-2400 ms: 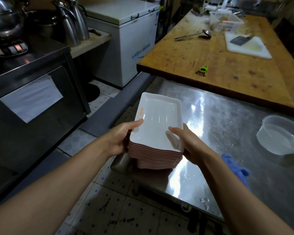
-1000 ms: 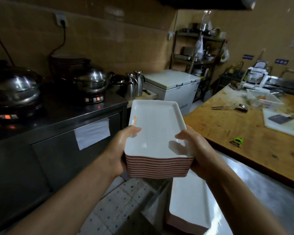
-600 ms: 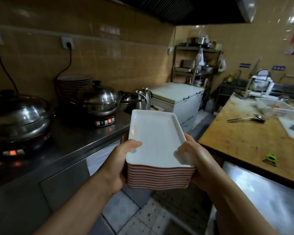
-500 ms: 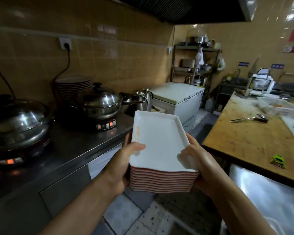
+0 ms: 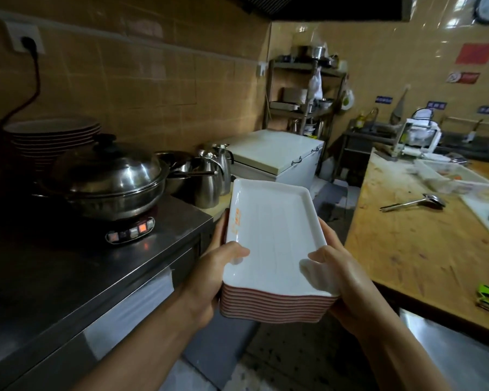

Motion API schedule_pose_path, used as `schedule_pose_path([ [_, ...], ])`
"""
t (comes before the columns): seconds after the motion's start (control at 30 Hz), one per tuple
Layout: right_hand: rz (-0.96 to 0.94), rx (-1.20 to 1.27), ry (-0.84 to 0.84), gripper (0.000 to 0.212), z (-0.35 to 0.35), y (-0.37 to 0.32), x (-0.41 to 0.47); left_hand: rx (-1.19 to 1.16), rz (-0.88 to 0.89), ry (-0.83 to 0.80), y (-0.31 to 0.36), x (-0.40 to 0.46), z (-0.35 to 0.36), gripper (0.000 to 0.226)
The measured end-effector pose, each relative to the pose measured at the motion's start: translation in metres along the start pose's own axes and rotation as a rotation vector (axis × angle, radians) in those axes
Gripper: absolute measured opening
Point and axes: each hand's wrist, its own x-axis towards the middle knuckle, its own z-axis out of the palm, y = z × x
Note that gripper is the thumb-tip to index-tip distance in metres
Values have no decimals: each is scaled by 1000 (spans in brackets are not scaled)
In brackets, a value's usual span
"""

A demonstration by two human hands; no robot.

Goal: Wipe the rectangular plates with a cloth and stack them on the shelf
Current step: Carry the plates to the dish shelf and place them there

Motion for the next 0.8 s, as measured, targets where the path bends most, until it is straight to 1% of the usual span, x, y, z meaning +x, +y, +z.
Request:
schedule_pose_path([
  [0.13, -36, -6, 18, 56, -25, -6, 81, -50, 43, -39, 2, 89, 1, 76],
  [0.27, -48, -16, 36, 55, -49, -12, 150, -54, 65, -49, 0, 166, 1, 63],
  [0.37, -36, -6, 45, 54, -64, -13, 199, -61, 56, -73, -3, 224, 0, 67],
  [0.57, -33, -3, 150, 56, -91, -8, 302, -56, 36, -147, -16, 349, -9, 61],
  [0.7, -41, 9, 220, 54, -114, -10, 382, -59, -14, -205, -19, 447, -11, 69],
  [0.8, -52, 22, 297, 58, -138, -15, 437, -45, -14, -266, -18, 519, -3, 56],
])
